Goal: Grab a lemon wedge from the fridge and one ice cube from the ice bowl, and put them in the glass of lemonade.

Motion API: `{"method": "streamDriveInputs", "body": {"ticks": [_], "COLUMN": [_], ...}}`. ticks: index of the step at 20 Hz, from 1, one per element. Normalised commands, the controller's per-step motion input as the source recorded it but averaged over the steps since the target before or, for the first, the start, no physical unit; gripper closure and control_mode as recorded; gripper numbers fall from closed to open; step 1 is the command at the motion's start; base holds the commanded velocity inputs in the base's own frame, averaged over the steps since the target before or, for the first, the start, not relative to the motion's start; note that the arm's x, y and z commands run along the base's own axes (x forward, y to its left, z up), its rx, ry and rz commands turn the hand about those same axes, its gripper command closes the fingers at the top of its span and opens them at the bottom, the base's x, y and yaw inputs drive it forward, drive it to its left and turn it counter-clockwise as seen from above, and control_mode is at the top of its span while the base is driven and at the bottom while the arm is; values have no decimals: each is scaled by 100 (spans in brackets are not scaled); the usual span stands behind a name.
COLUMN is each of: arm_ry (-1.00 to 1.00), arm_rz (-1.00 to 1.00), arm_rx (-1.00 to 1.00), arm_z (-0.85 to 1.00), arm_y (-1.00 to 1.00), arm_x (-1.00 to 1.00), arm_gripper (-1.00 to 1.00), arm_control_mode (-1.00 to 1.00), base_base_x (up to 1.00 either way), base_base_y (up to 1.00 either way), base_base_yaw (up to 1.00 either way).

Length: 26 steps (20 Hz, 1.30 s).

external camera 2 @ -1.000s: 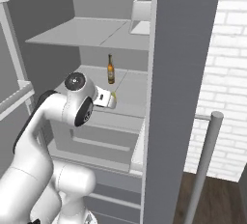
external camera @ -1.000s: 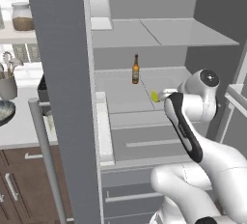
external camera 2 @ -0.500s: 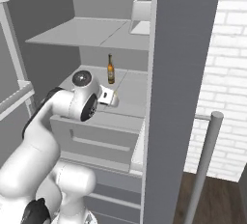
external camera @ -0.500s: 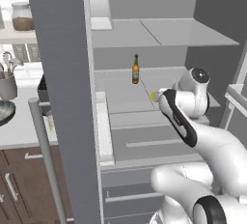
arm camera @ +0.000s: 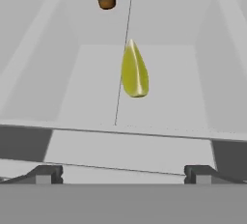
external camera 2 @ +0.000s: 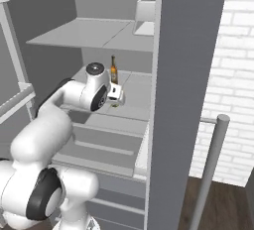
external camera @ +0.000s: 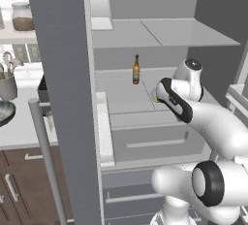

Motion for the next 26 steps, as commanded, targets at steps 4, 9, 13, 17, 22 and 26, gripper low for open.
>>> {"method": "streamDriveInputs", "body": {"ticks": [4, 9, 13, 17, 22, 26], "arm_ry": [0, 0, 0, 0, 0, 0], "arm_rz": [8, 3, 0, 0, 0, 0], "arm_rx": [-3, 0, 0, 0, 0, 0], "arm_z": [-29, -16, -9, -14, -17, -9], "arm_y": [0, 0, -1, -1, 0, 0], "arm_x": [35, 17, 0, 1, 13, 23], "arm_gripper": [-100, -100, -100, -100, -100, -100], "arm_control_mode": [-100, -100, -100, -100, -100, -100], "base_base_x": [0, 0, 0, 0, 0, 0], "base_base_y": [0, 0, 0, 0, 0, 0], "base_base_yaw": [0, 0, 0, 0, 0, 0]}}
